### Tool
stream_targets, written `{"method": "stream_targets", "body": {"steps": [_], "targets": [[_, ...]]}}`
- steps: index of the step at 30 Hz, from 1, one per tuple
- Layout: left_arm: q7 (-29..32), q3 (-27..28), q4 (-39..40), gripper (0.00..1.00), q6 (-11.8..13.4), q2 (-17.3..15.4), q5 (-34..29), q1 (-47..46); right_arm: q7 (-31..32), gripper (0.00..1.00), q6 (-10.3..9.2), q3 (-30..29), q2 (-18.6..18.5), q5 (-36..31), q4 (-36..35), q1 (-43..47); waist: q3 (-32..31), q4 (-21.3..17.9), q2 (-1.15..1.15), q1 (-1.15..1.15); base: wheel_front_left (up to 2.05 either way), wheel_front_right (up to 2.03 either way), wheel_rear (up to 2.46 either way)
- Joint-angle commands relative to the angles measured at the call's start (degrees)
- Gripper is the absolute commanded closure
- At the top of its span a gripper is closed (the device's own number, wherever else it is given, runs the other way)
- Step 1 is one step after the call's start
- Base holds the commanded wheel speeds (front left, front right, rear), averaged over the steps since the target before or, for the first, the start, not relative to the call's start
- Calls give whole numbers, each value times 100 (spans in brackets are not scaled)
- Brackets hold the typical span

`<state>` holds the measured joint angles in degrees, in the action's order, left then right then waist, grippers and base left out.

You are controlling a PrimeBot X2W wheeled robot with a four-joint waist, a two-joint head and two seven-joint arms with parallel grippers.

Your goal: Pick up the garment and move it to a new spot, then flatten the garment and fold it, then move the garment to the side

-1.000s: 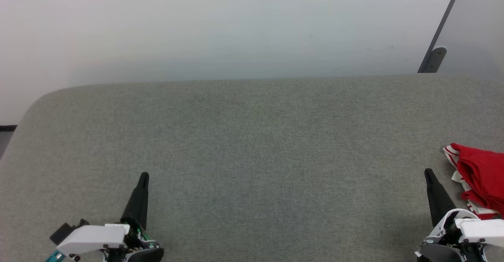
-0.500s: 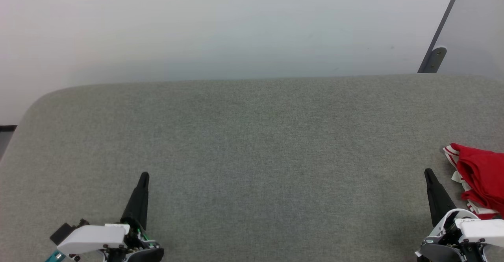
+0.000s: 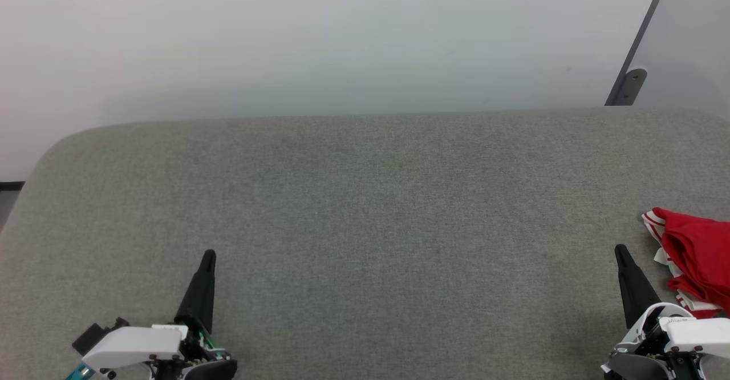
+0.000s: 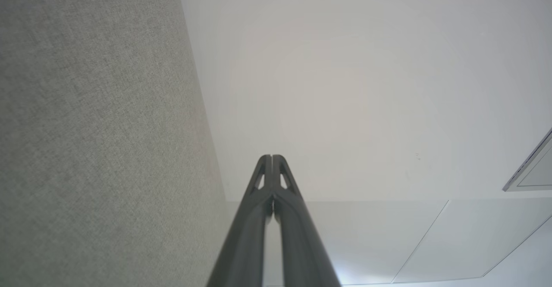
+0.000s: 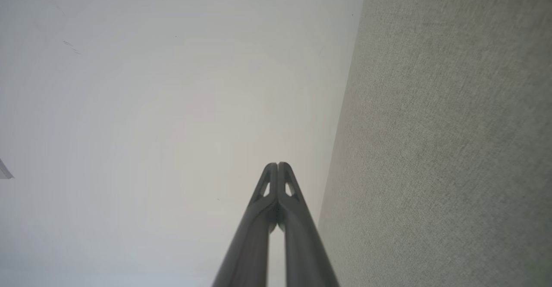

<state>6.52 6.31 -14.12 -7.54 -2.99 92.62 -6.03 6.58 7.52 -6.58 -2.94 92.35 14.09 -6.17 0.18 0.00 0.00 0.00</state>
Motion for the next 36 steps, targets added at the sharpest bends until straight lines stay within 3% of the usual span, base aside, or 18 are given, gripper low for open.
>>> {"method": "stream_targets", "body": {"steps": [1, 36], "targets": [[3, 13, -12, 100, 10, 12, -20, -58, 4, 100, -6, 2, 12, 13, 0, -15, 0, 0, 0, 0, 0, 0, 0], [13, 20, -12, 100, 10, 17, -30, -59, 4, 100, -6, 3, 13, 14, 0, -15, 0, 0, 0, 0, 0, 0, 0]]}}
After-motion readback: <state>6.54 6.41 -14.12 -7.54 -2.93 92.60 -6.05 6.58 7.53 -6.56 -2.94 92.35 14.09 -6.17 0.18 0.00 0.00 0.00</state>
